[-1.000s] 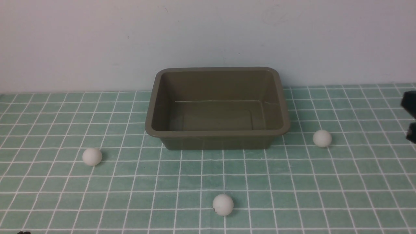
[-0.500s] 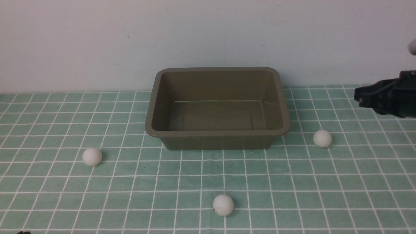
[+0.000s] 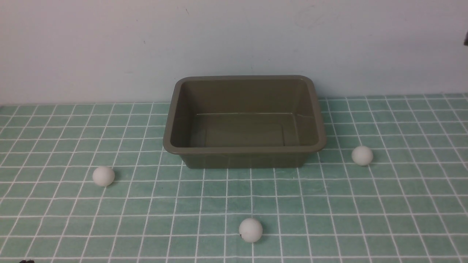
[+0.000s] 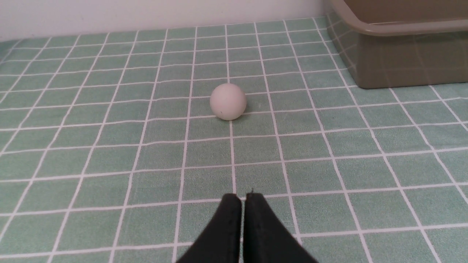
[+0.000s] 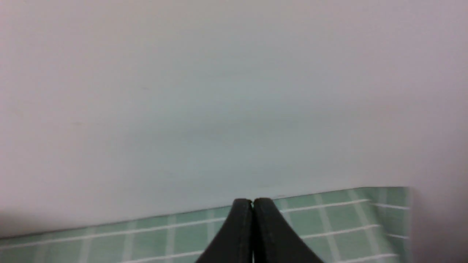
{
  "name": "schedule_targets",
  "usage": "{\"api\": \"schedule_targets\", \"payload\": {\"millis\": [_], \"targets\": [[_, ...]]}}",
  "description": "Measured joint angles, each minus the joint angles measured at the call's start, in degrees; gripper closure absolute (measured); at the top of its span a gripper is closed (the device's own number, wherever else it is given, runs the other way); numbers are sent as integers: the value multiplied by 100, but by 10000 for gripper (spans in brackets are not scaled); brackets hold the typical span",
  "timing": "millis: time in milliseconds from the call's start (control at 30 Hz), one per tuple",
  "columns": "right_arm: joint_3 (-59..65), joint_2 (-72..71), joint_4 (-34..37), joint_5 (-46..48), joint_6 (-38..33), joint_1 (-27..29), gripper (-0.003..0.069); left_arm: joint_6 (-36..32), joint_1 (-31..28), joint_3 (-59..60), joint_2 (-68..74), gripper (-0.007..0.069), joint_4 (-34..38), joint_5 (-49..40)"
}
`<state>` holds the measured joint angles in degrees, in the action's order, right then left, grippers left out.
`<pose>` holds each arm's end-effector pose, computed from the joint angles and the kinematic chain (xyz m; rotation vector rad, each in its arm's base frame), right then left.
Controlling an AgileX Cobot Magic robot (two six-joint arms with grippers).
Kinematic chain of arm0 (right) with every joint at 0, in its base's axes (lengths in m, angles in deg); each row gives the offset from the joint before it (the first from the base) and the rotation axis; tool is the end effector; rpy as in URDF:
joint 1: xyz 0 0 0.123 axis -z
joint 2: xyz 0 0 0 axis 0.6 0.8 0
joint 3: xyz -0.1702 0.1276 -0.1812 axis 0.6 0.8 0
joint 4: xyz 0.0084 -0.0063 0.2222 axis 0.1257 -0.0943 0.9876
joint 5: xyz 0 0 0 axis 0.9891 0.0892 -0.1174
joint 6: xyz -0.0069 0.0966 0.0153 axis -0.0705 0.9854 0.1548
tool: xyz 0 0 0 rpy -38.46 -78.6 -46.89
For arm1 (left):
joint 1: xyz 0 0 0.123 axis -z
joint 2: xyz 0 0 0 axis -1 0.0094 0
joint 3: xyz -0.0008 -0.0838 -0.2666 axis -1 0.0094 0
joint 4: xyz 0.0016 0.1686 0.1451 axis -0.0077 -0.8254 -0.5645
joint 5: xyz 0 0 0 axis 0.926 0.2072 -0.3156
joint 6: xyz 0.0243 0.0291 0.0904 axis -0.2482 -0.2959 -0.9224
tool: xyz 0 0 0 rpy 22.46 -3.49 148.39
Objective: Put the table tennis balls in the box on the green coffee tablecloth.
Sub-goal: 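Reach for and grasp a ping pong ball on the table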
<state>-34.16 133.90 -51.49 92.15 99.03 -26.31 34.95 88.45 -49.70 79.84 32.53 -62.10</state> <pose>0.3200 -0.0685 0.3240 0.2251 1.8743 -0.2145 0.0348 -0.0059 0.1696 0.0285 1.8780 -0.0498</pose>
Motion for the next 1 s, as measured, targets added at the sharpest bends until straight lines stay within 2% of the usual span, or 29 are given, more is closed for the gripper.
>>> {"api": "schedule_targets", "payload": {"millis": [100, 200, 333, 433, 500, 567, 633, 767, 900, 1000], "targets": [[189, -63, 388, 419, -900, 179, 670, 0, 0, 0, 0, 629, 0, 0], [527, -125, 1604, 1033, -2287, 224, 669, 0, 0, 0, 0, 629, 0, 0], [851, -118, 3969, 1826, -4732, 4, 669, 0, 0, 0, 0, 629, 0, 0], [865, -91, 5692, 2429, -6905, -259, 669, 0, 0, 0, 0, 629, 0, 0], [835, -68, 7037, 2527, -8464, -555, 669, 0, 0, 0, 0, 629, 0, 0], [670, -2, 8319, 2426, -9652, -905, 669, 0, 0, 0, 0, 629, 0, 0], [434, 109, 9027, 2404, -10173, -1110, 669, 0, 0, 0, 0, 629, 0, 0], [-247, 585, 9902, 2641, -11067, -1519, 669, 0, 0, 0, 0, 629, 0, 0], [-867, 1152, 10453, 3094, -11463, -1648, 661, 0, 0, 0, 0, 629, 0, 0], [-1135, 1420, 10895, 3339, -11758, -1648, 629, 0, 0, 0, 0, 629, 0, 0]]}}
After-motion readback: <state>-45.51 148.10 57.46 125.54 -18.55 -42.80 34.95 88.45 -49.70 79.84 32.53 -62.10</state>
